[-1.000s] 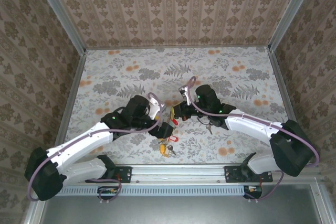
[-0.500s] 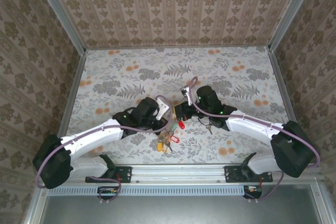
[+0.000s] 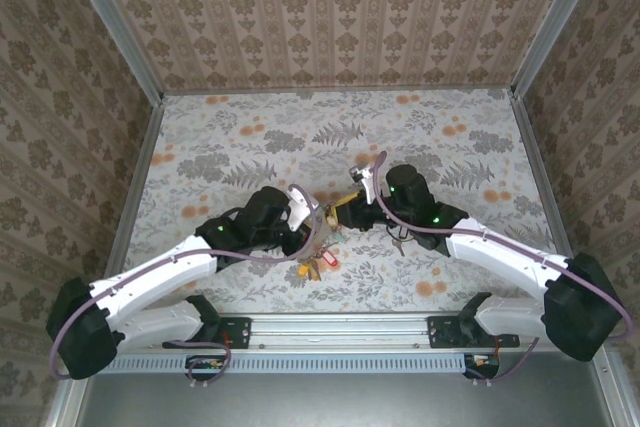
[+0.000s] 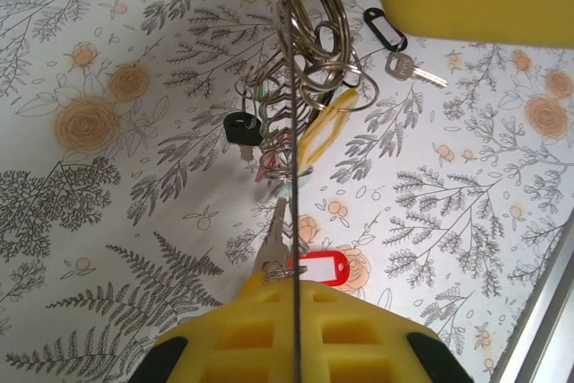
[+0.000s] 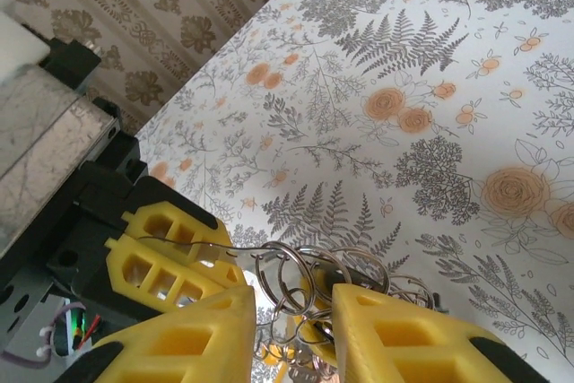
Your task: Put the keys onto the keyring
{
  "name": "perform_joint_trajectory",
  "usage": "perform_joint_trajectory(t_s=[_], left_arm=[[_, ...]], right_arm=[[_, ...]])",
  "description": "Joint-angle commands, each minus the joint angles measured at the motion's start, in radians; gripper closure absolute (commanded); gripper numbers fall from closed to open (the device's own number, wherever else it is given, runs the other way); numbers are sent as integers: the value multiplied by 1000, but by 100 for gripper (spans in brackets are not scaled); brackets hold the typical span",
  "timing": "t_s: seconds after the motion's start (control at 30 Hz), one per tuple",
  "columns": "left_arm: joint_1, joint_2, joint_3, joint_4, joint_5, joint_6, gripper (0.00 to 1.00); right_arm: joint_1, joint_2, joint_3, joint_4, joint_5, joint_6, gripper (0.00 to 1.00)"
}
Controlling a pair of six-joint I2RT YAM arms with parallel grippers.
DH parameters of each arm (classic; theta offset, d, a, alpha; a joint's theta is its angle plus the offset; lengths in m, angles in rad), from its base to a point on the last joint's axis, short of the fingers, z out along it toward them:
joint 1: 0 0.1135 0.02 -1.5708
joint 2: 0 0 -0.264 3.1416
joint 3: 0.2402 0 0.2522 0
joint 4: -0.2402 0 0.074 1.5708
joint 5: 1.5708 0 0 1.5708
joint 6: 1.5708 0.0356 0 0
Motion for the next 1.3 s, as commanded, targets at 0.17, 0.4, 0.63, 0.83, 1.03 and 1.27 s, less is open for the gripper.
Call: perform_joint_trajectory(t_s=[0.17, 0.4, 0.63, 0.83, 1.03, 1.27], left_arm=[[0, -40, 45, -9, 68, 43, 100], [1, -34, 49, -12, 89, 45, 100], [0, -29, 50, -11, 98, 44, 100], [1, -31, 48, -10, 99, 43, 100], [3, -31, 50, -11, 104, 47, 100], [4, -37, 50, -17, 102, 48, 100]], right_arm=[[-3, -10, -17, -30, -93, -75, 71], [-2, -11, -12, 17, -165, -89, 71], [4, 18, 24, 20, -217, -103, 78], [8, 8, 34, 30, -225, -100, 84], [4, -7, 58, -4, -183, -110, 80], [-2, 8, 72, -15, -166, -111, 85]])
